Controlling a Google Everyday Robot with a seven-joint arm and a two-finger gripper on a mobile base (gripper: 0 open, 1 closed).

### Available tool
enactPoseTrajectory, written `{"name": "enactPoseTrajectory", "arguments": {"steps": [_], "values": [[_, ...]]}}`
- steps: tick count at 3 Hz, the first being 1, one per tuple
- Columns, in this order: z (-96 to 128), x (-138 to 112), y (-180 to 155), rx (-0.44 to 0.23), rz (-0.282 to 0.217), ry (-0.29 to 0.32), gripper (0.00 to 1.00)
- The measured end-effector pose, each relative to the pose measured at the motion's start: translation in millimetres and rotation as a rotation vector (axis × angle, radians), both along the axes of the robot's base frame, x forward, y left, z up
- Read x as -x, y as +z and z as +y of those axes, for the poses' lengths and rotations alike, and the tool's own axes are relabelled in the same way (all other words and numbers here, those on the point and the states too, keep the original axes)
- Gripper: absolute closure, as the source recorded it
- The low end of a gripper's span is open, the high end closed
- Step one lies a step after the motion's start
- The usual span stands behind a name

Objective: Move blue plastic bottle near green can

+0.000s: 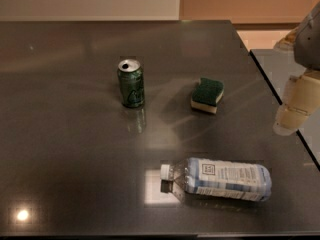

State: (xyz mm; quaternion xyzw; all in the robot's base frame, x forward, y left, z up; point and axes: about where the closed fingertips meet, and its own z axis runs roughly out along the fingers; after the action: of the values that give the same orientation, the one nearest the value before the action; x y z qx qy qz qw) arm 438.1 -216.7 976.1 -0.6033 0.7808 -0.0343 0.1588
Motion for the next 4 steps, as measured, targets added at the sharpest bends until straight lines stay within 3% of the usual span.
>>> {"name": "enactPoseTrajectory", "arguments": {"steps": [2,4], "values": [[6,8,-3,-0.013,0.02,0.02,0.0],[25,51,-34,-0.038,0.07,0.099,0.0]]}}
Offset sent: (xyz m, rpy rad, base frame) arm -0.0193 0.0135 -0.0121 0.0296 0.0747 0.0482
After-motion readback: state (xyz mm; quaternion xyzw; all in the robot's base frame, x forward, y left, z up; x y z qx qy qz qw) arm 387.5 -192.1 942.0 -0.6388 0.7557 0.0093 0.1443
